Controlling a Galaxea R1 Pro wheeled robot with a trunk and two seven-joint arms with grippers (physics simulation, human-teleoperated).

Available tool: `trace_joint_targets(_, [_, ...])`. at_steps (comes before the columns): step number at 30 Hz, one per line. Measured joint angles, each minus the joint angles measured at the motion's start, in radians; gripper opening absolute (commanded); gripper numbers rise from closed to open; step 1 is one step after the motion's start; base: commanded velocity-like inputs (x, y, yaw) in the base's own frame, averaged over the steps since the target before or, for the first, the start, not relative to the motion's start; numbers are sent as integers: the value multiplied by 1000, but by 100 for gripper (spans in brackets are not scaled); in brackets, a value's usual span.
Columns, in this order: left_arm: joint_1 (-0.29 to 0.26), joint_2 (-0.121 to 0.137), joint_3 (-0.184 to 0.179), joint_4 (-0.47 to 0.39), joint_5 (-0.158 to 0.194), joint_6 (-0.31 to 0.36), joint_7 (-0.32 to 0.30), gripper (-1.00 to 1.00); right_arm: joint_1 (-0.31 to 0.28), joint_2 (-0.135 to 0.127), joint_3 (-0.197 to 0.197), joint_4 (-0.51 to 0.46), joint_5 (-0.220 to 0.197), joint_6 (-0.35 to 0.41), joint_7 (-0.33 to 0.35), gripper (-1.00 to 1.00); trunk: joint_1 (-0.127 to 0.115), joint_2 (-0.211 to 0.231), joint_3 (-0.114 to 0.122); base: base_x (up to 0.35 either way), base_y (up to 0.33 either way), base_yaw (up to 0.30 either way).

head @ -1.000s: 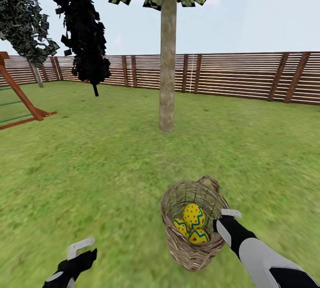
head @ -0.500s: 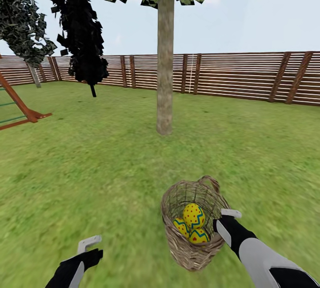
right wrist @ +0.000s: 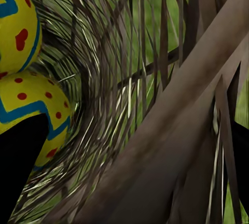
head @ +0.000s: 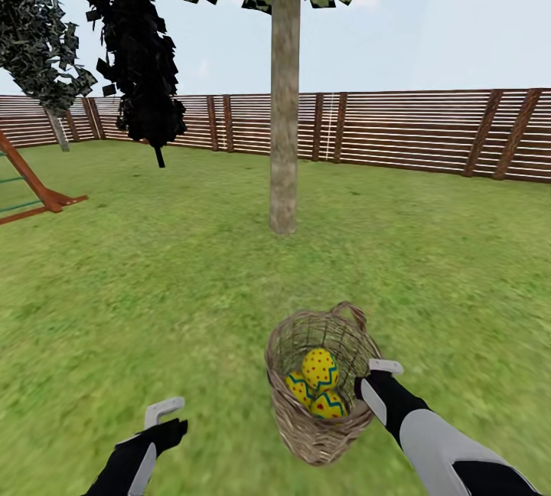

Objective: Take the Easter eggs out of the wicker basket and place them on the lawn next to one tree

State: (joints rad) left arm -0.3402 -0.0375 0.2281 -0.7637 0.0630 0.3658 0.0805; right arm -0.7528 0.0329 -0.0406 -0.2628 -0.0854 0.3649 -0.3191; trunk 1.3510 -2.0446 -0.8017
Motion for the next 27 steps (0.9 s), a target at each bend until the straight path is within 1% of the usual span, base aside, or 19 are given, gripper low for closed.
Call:
trace_joint_targets(8, [0,0,0,-47,-1,0,1,100,0,0,-1,-1,4,-1,-1,-100,0,0,0,0,0,0])
trace_joint_targets(12, [0,0,0,-48,-1,-1,1,100,0,0,0,0,4,0,-1,-100,0,0,0,17,0,0])
trace_joint_targets(27, [0,1,2,-51,-1,-3,-3,100,0,0,0,5,6,0,-1,-100,-1,0,0,304,0,0])
